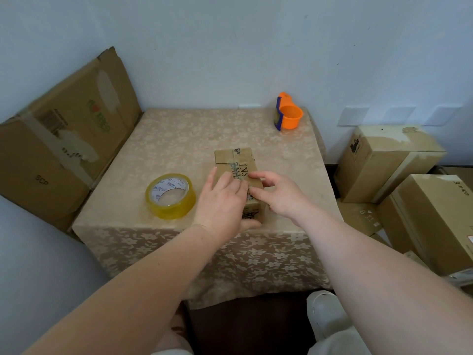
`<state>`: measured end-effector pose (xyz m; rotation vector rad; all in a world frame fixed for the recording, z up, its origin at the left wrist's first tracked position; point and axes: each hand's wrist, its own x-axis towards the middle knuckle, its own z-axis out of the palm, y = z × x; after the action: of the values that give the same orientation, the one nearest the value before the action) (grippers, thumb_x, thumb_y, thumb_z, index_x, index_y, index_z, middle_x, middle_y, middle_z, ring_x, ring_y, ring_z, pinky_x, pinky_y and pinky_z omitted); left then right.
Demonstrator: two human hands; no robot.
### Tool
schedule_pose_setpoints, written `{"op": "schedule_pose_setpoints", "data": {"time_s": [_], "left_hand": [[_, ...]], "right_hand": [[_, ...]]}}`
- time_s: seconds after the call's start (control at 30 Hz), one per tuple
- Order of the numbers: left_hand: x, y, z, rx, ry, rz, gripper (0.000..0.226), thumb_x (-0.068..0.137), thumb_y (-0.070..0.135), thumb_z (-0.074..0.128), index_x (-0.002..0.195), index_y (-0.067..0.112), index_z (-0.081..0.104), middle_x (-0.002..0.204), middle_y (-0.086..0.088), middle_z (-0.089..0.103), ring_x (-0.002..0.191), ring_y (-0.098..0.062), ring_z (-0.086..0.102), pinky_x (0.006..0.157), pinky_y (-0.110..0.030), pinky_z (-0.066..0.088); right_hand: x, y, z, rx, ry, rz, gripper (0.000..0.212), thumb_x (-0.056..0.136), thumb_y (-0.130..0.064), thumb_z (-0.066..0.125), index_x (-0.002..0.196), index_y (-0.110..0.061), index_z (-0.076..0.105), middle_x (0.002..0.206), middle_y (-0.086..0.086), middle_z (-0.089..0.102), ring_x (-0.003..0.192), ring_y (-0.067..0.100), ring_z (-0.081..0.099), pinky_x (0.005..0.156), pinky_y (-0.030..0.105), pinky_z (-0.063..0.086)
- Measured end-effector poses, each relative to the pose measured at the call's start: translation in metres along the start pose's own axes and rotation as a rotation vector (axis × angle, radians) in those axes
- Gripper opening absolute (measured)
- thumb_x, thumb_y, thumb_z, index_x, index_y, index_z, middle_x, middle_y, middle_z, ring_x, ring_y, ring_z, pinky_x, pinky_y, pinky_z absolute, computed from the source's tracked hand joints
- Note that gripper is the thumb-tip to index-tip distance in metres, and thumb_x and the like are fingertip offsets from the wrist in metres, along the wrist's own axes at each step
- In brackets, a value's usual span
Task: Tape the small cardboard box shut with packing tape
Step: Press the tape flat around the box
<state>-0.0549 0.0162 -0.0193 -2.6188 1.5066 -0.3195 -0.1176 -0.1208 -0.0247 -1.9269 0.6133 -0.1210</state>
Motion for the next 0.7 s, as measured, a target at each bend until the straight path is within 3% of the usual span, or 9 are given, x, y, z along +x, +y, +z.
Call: {"op": "schedule_pose_setpoints", "data": {"time_s": [0.1, 0.3, 0.4, 0.5, 0.6, 0.7], "left_hand": [[-0.003, -0.015, -0.001, -0.227, 0.031, -0.04, 0.081, 0.074, 0.074, 0.035, 0.136, 0.023, 0.043, 0.137, 0.006, 0.052, 0.132, -0.024, 0.031, 0.112, -0.042, 0.016], [-0.005, -0.014, 0.016, -0.366, 0.117, -0.12, 0.067, 0.08, 0.066, 0.03, 0.126, 0.025, 0.056, 0.126, 0.005, 0.061, 0.119, -0.026, 0.044, 0.102, -0.043, 0.027], [-0.005, -0.016, 0.02, -0.33, 0.125, -0.085, 0.065, 0.077, 0.063, 0.037, 0.12, 0.022, 0.061, 0.118, 0.003, 0.067, 0.112, -0.031, 0.052, 0.097, -0.047, 0.035], [-0.004, -0.018, 0.023, -0.289, 0.16, -0.053, 0.062, 0.074, 0.06, 0.048, 0.117, 0.019, 0.063, 0.113, 0.0, 0.069, 0.107, -0.034, 0.056, 0.094, -0.048, 0.038], [-0.005, -0.018, 0.024, -0.273, 0.171, -0.039, 0.064, 0.066, 0.054, 0.069, 0.118, 0.017, 0.063, 0.113, -0.001, 0.069, 0.106, -0.035, 0.057, 0.094, -0.05, 0.039], [-0.006, -0.02, 0.022, -0.25, 0.113, -0.023, 0.071, 0.066, 0.053, 0.071, 0.127, 0.02, 0.055, 0.124, 0.002, 0.063, 0.116, -0.033, 0.05, 0.1, -0.048, 0.032]], "right_hand": [[-0.001, 0.0, 0.0, 0.029, -0.012, 0.001, 0.039, 0.088, -0.025, 0.062, 0.126, -0.033, 0.057, 0.109, -0.006, 0.056, 0.099, 0.014, 0.058, 0.08, 0.027, 0.044], [-0.003, 0.003, 0.001, 0.056, -0.007, 0.003, 0.039, 0.089, -0.025, 0.061, 0.125, -0.035, 0.056, 0.116, -0.002, 0.058, 0.104, 0.019, 0.059, 0.08, 0.029, 0.047], [-0.002, 0.005, 0.002, 0.075, -0.005, 0.008, 0.039, 0.089, -0.025, 0.061, 0.126, -0.035, 0.056, 0.116, -0.002, 0.059, 0.102, 0.018, 0.06, 0.08, 0.028, 0.048], [-0.001, 0.005, 0.002, 0.097, -0.015, 0.006, 0.039, 0.089, -0.024, 0.061, 0.127, -0.034, 0.056, 0.113, -0.004, 0.06, 0.09, 0.009, 0.059, 0.068, 0.02, 0.044], [-0.001, 0.007, 0.002, 0.102, -0.011, 0.01, 0.039, 0.089, -0.025, 0.061, 0.126, -0.035, 0.056, 0.118, -0.002, 0.061, 0.094, 0.012, 0.059, 0.068, 0.02, 0.044], [-0.002, 0.006, 0.002, 0.102, -0.013, 0.008, 0.039, 0.089, -0.025, 0.06, 0.127, -0.035, 0.056, 0.12, -0.001, 0.06, 0.097, 0.014, 0.059, 0.068, 0.02, 0.045]]}}
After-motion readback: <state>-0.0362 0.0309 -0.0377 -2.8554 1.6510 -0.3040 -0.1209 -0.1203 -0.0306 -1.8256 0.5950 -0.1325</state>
